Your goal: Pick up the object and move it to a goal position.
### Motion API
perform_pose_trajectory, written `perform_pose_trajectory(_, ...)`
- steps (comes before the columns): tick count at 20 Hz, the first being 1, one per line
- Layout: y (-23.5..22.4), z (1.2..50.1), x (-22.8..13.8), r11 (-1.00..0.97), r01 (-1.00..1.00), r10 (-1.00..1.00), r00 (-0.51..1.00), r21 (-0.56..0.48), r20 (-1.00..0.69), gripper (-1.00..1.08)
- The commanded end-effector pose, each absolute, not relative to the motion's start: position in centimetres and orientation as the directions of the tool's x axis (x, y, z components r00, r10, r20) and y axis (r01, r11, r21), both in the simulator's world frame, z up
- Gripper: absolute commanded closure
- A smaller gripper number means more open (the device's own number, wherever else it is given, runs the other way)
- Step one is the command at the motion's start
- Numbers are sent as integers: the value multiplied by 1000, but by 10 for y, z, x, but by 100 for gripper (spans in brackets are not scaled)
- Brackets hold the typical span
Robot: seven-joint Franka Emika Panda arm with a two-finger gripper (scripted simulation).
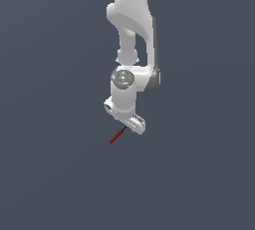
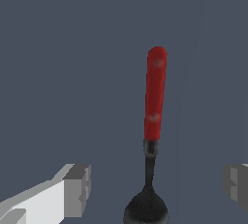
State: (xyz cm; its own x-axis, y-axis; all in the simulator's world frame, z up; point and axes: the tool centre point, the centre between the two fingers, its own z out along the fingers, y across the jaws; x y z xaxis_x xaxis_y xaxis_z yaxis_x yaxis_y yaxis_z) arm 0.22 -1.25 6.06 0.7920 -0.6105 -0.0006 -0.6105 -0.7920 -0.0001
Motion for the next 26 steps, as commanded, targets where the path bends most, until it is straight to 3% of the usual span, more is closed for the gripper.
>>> perform_pose_trajectory(1, -12, 58, 2, -792, -611, -611, 792, 0, -1, -92)
perform_pose_trajectory(16, -13, 10, 2, -789, -615, -615, 789, 0, 0, -92)
perform_pose_trajectory(17, -13, 10, 2, -789, -615, -615, 789, 0, 0, 108)
perform_pose_trajectory(26, -13, 10, 2, -789, -615, -615, 789, 0, 0, 108)
